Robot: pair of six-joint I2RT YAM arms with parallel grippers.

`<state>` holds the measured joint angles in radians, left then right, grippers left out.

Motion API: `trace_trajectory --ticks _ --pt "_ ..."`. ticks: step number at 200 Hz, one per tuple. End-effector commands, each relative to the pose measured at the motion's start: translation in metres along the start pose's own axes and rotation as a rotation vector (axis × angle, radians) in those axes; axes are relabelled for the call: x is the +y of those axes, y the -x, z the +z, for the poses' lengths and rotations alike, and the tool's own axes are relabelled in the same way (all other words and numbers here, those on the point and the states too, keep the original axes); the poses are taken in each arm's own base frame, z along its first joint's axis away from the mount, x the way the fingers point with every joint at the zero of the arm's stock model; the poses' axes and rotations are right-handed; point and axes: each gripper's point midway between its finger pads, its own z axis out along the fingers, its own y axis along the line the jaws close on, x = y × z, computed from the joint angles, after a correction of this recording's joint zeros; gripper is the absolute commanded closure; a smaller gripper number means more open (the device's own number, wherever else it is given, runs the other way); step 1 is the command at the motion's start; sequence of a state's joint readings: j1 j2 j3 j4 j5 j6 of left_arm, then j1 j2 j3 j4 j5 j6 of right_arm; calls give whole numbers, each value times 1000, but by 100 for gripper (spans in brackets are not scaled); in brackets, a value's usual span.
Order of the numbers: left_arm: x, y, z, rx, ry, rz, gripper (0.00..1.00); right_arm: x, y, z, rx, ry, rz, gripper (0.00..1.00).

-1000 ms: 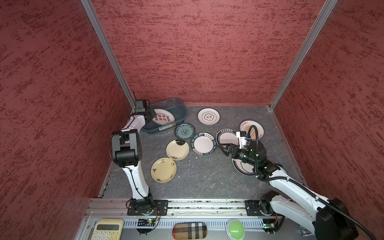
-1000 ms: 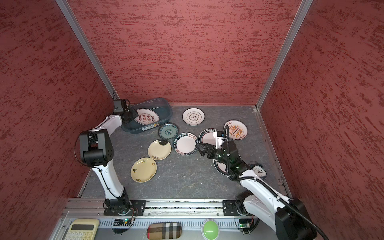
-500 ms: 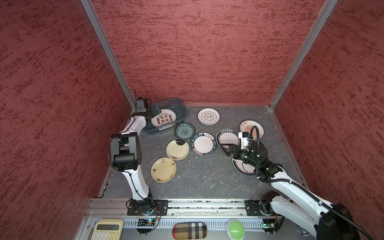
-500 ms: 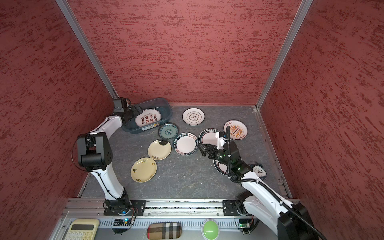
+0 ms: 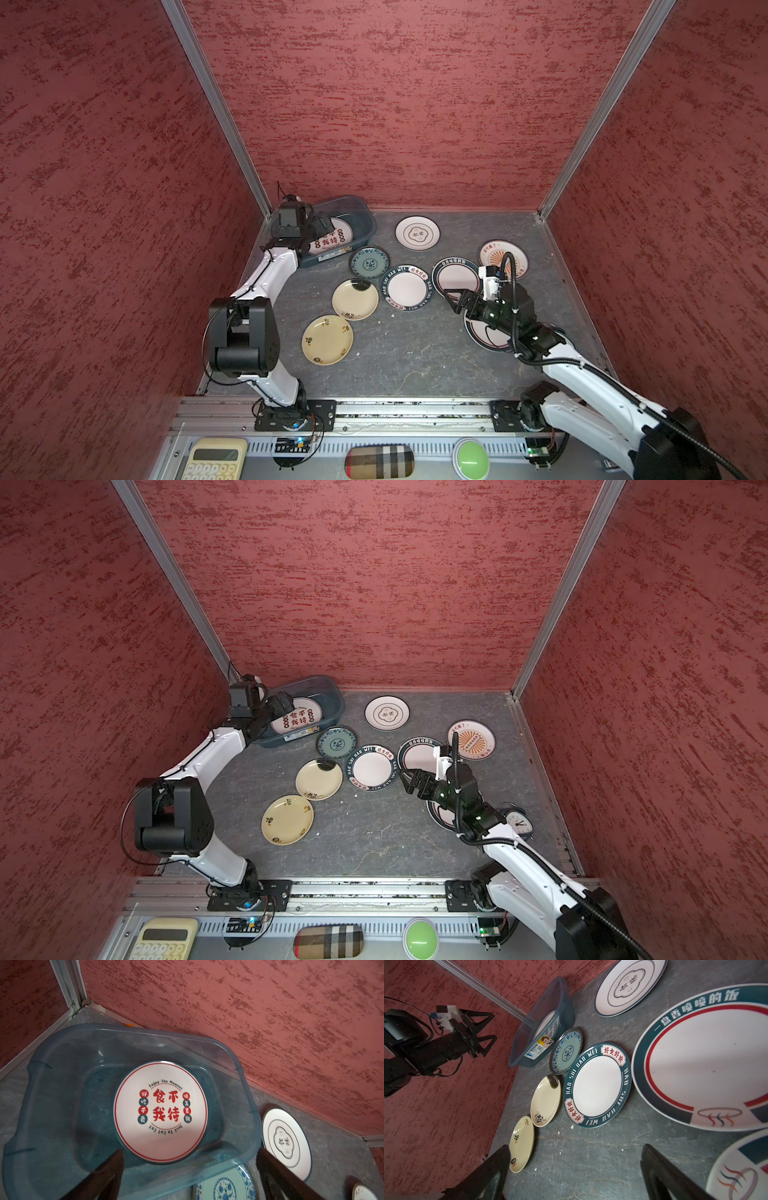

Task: Place the plates into the plastic bin on the countertop
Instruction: 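Withdraw the left gripper from the basin while the right gripper moves toward green-rimmed plates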

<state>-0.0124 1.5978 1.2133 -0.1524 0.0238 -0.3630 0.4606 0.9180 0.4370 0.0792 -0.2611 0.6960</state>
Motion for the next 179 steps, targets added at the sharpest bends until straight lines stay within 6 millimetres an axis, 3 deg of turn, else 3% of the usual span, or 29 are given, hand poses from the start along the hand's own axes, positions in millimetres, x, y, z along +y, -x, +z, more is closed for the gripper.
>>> trace_trajectory --ticks 1,61,88,135,179 --pt "-15 1 -20 -61 -25 14 1 -1 22 -1 -69 -54 -47 1" --pt "-49 -33 -67 -52 -141 63 1 -3 33 7 -50 -121 -120 1" --pt "-60 -59 -88 -19 -209 76 1 -9 35 5 -39 -171 -131 1" --pt "-57 -117 -108 106 -305 43 1 -30 42 -6 -32 -316 -139 1" --pt "-51 -132 -113 71 -344 10 0 -60 61 -28 -2 -446 -88 1"
